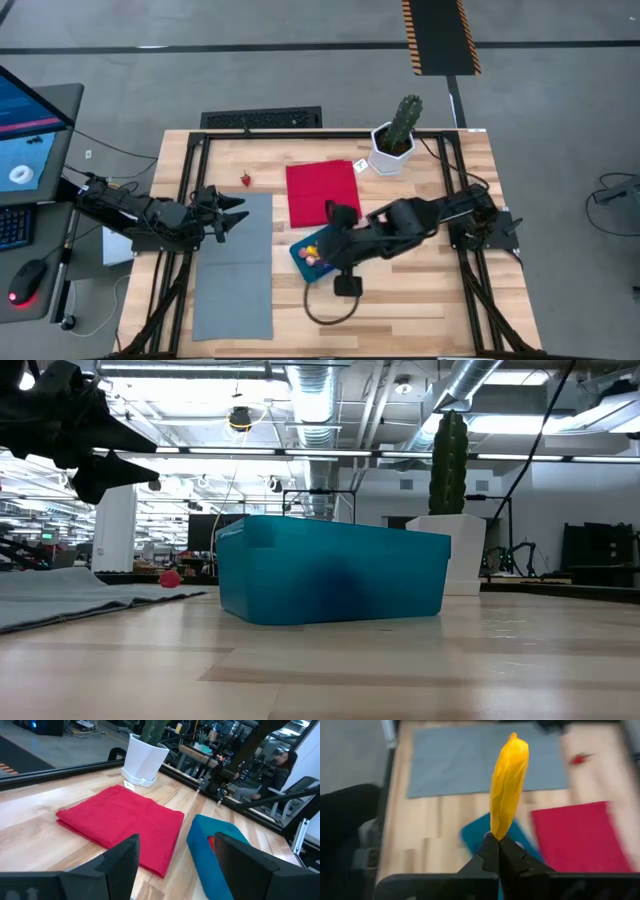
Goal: Pick and placing Produce into tupperware
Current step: Put the corn into the blue bin, then adjust the blue bin, then put the strawberry into the blue bin
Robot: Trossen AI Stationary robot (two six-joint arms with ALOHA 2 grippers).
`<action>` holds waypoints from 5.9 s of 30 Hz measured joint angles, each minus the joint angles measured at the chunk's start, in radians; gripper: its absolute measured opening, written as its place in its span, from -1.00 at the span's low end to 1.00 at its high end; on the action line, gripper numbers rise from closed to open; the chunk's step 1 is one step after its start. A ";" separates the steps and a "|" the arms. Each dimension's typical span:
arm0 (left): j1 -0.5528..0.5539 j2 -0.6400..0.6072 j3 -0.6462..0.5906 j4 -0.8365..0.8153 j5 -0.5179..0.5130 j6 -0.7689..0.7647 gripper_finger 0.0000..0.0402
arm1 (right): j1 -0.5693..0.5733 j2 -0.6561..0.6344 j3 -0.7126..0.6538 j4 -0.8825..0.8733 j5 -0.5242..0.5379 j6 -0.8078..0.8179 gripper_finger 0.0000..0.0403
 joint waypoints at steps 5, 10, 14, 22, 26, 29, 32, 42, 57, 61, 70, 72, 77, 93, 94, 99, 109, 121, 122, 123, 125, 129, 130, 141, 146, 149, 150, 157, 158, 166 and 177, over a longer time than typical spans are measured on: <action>0.000 0.000 0.000 0.001 0.004 0.000 0.22 | 0.043 -0.091 0.000 -0.043 0.167 0.011 -0.95; 0.000 0.000 0.001 0.002 -0.012 0.024 0.22 | 0.080 -0.182 0.000 -0.070 0.255 0.029 -0.93; 0.000 0.000 0.002 0.003 -0.012 0.039 0.22 | 0.111 -0.232 0.000 -0.070 0.274 0.023 -0.94; 0.000 0.000 0.002 0.021 -0.073 0.047 0.22 | 0.122 -0.352 -0.127 0.335 0.091 -0.280 -0.94; 0.000 0.000 0.002 0.061 -0.104 0.046 0.22 | 0.034 -0.416 -0.418 0.630 -0.128 -0.352 -0.94; 0.001 0.000 0.002 0.094 -0.105 0.051 0.22 | -0.050 -0.476 -0.638 0.851 -0.255 -0.364 -0.94; 0.000 0.000 0.003 0.102 -0.094 0.057 0.22 | -0.123 -0.548 -0.833 0.996 -0.353 -0.327 -0.94; 0.000 0.000 0.003 0.068 -0.080 0.079 0.22 | -0.196 -0.840 -1.440 1.426 -0.458 -0.218 -0.94; 0.000 0.000 0.003 0.044 -0.071 -0.023 0.22 | -0.370 -0.846 -1.862 1.536 -0.450 -0.110 -0.92; 0.000 0.000 0.003 0.043 -0.087 -0.010 0.22 | -0.368 -0.752 -1.864 1.550 -0.451 -0.161 -0.90; 0.000 0.000 0.003 -0.018 -0.127 -0.011 0.22 | -0.351 -0.491 -1.721 1.538 -0.431 -0.259 -0.90; 0.000 0.000 0.003 -0.029 -0.133 -0.018 0.22 | -0.347 -0.440 -1.661 1.488 -0.431 -0.281 -0.89; 0.000 0.000 0.003 -0.051 -0.133 -0.039 0.22 | -0.347 -0.318 -1.527 1.359 -0.431 -0.288 -0.80; 0.000 0.000 0.003 -0.052 -0.133 -0.072 0.22 | -0.333 -0.256 -1.352 1.170 -0.386 -0.319 -0.05; 0.000 0.000 0.003 -0.052 -0.131 -0.072 0.22 | -0.337 -0.256 -1.352 1.147 -0.365 -0.311 -0.03; 0.000 0.000 0.003 -0.052 -0.127 -0.081 0.22 | -0.336 -0.254 -1.353 1.100 -0.353 -0.288 0.03; 0.000 0.000 0.003 -0.052 -0.126 -0.110 0.22 | -0.271 -0.251 -1.353 1.018 -0.342 -0.189 -0.02; 0.000 0.000 0.003 -0.051 -0.126 -0.117 0.22 | -0.174 -0.242 -1.353 1.008 -0.340 -0.047 -0.03; 0.000 0.000 0.003 -0.051 -0.126 -0.117 0.22 | -0.163 -0.242 -1.353 1.015 -0.341 -0.040 -0.03; 0.000 0.000 0.003 -0.051 -0.126 -0.117 0.22 | -0.153 -0.242 -1.353 1.020 -0.341 -0.028 -0.03; 0.000 0.000 0.003 -0.051 -0.126 -0.117 0.22 | -0.135 -0.242 -1.353 1.029 -0.340 -0.017 -0.03; 0.000 0.000 0.003 -0.051 -0.126 -0.117 0.22 | -0.105 -0.242 -1.353 1.041 -0.306 0.006 -0.05; 0.000 0.000 0.003 -0.051 -0.126 -0.117 0.22 | -0.098 -0.242 -1.353 1.044 -0.293 0.012 -0.05; 0.000 0.000 0.003 -0.051 -0.126 -0.116 0.22 | -0.089 -0.284 -1.354 1.073 -0.130 -0.090 -0.07; 0.000 0.000 0.003 -0.051 -0.127 -0.108 0.22 | -0.124 -0.371 -1.354 1.091 -0.100 -0.110 -0.05; 0.000 0.000 0.003 -0.051 -0.128 -0.072 0.22 | -0.137 -0.428 -1.354 1.110 -0.052 -0.132 -0.05; 0.000 0.000 0.003 -0.051 -0.133 -0.065 0.22 | -0.140 -0.445 -1.353 1.110 -0.028 -0.137 -0.06; 0.037 0.000 0.003 -0.057 -0.234 -0.145 0.22 | -0.162 -0.540 -1.353 1.108 0.187 -0.166 -0.09; 0.053 0.000 0.003 -0.058 -0.237 -0.147 0.22 | -0.167 -0.549 -1.353 1.105 0.198 -0.166 -0.09; 0.246 0.052 0.012 -0.046 -0.090 -0.156 0.22 | -0.192 -0.601 -1.413 1.140 0.209 -0.177 -0.10; 0.462 0.289 0.085 0.104 0.206 -0.024 0.22 | -0.231 -0.979 -1.668 1.280 0.185 -0.215 -0.10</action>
